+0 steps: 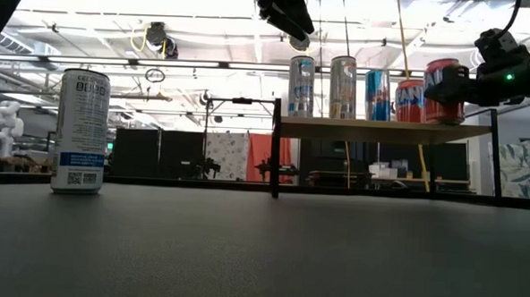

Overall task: Place canned beverage on shelf
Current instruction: Put the red soda can on the shelf aligned with the red soda can

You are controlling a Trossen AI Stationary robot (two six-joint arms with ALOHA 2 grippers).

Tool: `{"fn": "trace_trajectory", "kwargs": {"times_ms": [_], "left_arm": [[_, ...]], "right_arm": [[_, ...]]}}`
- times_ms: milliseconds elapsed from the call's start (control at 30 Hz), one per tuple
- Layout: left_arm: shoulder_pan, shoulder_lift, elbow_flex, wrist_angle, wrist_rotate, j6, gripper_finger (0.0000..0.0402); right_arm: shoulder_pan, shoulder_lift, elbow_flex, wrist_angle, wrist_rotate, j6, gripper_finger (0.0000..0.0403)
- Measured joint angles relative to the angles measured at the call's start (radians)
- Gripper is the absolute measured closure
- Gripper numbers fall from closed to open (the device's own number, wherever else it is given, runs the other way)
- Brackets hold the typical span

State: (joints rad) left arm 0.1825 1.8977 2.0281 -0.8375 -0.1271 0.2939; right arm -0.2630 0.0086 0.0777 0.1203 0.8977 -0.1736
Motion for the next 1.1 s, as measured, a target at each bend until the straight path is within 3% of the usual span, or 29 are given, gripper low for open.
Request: {"fn": "trace_trajectory", "kwargs": {"times_ms": [400,1100], "left_arm": [[0.0,0.0,0.0,0.0,0.0,-0.001,0.0017],[0.0,0.0,0.0,0.0,0.0,-0.002,0.0017]], "right_arm": [[0.0,0.0,0.0,0.094,0.015,-0.056,0.0055],[0.003,0.0,0.047,0.085,-0.011,-0.056,0.0055]]}}
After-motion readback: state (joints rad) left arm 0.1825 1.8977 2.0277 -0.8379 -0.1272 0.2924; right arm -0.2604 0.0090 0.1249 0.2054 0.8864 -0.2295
